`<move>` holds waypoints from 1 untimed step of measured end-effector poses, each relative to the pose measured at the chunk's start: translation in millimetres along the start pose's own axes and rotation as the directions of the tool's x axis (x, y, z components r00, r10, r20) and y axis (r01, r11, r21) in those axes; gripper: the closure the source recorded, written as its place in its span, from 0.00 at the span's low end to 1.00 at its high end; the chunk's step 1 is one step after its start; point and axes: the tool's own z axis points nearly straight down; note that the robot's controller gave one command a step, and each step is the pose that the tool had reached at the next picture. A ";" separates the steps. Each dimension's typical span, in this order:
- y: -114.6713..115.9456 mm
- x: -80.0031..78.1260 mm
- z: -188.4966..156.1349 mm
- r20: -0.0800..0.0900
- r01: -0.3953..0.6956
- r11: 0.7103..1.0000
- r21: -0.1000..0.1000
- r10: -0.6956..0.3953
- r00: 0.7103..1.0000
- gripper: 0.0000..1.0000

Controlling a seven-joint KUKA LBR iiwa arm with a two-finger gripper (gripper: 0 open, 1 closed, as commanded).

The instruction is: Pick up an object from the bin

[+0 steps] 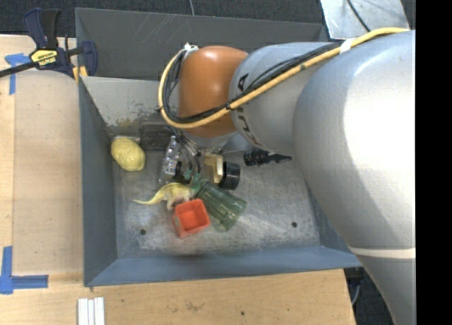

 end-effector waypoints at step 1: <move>-0.1 -0.1 -0.1 0.000 0.000 1.000 0.000 0.000 1.000 1.00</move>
Offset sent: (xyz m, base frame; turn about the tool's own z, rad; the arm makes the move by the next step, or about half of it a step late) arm -0.0187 0.0048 0.0107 0.1791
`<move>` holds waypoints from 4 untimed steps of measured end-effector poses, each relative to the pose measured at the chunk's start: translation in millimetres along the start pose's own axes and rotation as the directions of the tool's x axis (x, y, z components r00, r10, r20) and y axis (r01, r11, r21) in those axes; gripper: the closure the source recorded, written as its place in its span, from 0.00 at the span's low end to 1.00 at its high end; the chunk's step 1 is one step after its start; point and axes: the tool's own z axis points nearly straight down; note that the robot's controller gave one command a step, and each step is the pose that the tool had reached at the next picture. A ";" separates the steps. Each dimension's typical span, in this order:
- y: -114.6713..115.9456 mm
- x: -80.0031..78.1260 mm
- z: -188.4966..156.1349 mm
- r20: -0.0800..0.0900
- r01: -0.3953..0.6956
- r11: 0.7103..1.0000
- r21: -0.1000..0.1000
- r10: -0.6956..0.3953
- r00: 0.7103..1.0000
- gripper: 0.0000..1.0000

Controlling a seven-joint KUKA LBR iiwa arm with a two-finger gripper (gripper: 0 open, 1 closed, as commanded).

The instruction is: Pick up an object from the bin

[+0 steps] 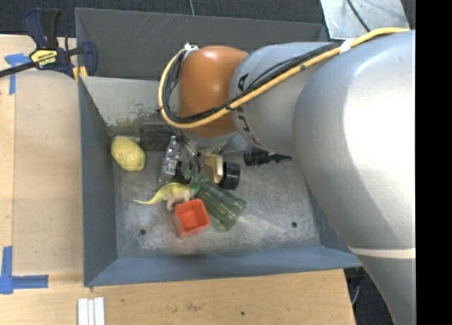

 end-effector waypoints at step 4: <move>38.9 0.3 -16.2 0.002 -0.282 0.960 0.000 0.282 0.960 1.00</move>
Offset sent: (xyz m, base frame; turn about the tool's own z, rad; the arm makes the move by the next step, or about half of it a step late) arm 0.0070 0.0203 0.0159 0.1319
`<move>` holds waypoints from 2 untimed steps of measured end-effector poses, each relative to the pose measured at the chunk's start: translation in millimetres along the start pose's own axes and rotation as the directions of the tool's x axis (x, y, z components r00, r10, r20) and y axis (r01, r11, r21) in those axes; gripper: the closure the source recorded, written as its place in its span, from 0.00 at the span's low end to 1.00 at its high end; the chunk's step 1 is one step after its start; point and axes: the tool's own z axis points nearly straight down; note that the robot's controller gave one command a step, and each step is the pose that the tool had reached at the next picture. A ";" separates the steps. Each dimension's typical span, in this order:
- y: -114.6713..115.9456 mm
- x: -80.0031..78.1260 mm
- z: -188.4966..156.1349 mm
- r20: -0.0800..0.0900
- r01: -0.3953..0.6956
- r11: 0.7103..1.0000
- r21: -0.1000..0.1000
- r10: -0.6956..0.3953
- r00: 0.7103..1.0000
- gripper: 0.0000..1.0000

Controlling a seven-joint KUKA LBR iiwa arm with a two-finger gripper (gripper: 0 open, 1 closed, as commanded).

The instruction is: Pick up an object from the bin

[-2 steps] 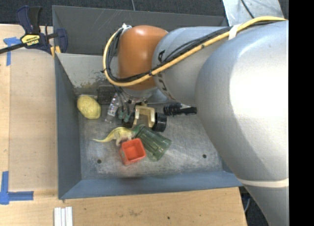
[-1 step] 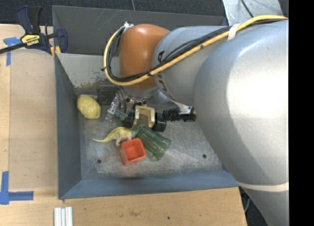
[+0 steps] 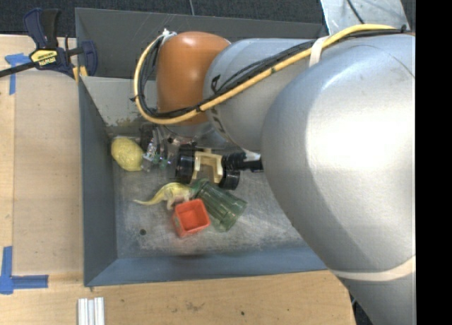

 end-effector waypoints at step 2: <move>-28.9 28.8 14.5 -0.002 0.036 0.999 0.001 -0.036 0.999 1.00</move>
Offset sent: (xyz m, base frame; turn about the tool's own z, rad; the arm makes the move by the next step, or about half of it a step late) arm -0.0534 -0.0133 -0.0170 0.0078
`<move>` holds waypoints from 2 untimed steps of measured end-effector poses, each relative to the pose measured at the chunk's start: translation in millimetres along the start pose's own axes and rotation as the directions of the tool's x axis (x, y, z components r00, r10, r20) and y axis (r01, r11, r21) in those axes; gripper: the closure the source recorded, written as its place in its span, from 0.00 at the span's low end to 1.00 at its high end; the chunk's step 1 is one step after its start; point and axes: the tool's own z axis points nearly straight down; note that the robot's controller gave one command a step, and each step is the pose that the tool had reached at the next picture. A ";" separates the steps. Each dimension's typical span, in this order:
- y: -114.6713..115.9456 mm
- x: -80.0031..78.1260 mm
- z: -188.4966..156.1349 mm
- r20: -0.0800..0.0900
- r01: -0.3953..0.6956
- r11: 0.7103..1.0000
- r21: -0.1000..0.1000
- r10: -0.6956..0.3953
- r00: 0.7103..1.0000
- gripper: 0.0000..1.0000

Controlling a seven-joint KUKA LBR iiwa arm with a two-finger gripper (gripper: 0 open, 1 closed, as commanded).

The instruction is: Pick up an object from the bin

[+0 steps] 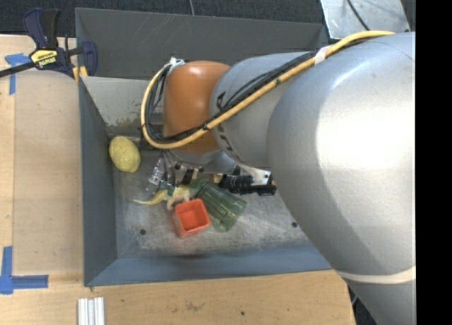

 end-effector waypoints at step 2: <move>-52.2 -28.0 7.1 0.000 0.078 0.997 0.000 -0.078 0.997 1.00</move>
Offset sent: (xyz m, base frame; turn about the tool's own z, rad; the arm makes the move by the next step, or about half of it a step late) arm 0.0000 0.0000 0.0000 0.0000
